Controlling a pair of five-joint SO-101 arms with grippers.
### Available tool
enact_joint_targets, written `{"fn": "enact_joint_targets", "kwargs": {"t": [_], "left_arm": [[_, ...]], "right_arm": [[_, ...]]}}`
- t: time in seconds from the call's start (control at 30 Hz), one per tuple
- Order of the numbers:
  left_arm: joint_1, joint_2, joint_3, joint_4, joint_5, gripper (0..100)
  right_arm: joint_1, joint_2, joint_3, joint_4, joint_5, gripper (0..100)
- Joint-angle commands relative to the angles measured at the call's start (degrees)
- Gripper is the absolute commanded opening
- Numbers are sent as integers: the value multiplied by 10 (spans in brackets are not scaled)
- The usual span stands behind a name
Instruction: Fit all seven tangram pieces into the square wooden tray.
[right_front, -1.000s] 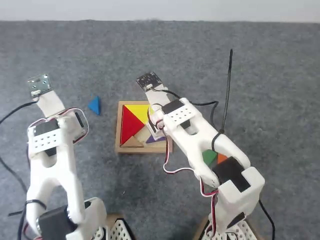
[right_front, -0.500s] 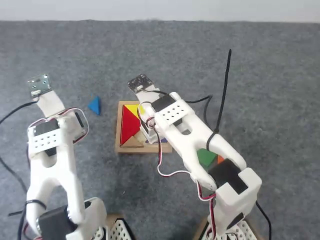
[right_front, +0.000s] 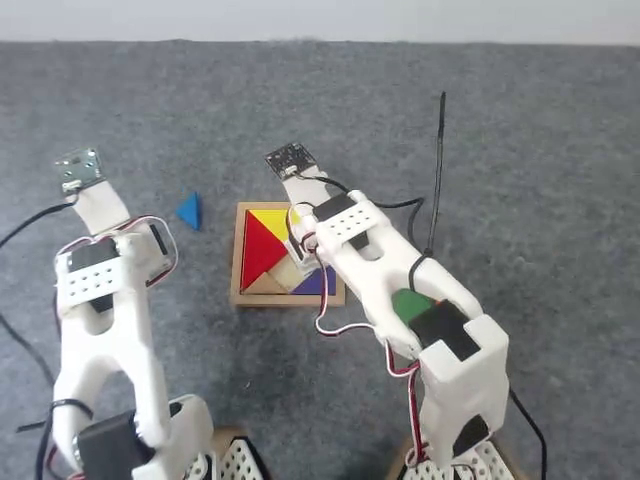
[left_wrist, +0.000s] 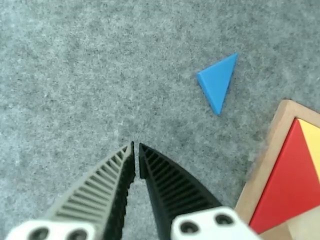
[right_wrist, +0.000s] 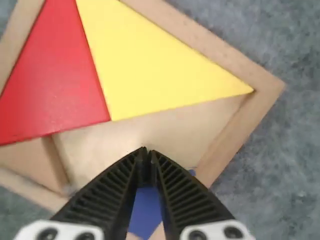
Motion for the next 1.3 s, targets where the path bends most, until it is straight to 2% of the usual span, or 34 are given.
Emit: {"fn": "enact_joint_targets", "kwargs": {"t": [0.0,0.13,0.27,0.4,0.53,0.67,0.73,0.83,0.9,1.0,1.1,1.17,1.27], "left_arm": [[-2,-8,-7,-8,-7,16],[-2,-8,-7,-8,-7,16],[-2,-8,-7,-8,-7,16],[-2,-8,-9,-8,-4,16],[-3,-7,-14,-11,-2,26],[15,10,-32,-11,25,102],[21,34,-61,-7,56,133],[38,108,-138,13,56,149],[60,181,-217,43,8,164],[96,305,-357,120,-144,180],[113,426,-491,212,-274,182],[113,496,-570,261,-303,182],[100,584,-681,325,-269,190]], "right_arm": [[-52,-7,-8,51,35,6],[-80,-8,-10,56,51,6],[-41,-36,-18,64,51,6],[-7,-116,-9,95,75,6],[-6,-226,69,97,83,6],[9,-327,208,17,84,6],[38,-364,272,-32,84,6],[102,-389,336,-83,84,6],[141,-391,364,-111,84,6],[174,-386,386,-135,84,6],[172,-388,390,-132,84,6],[165,-387,390,-132,84,6],[151,-386,390,-132,84,6]]}}
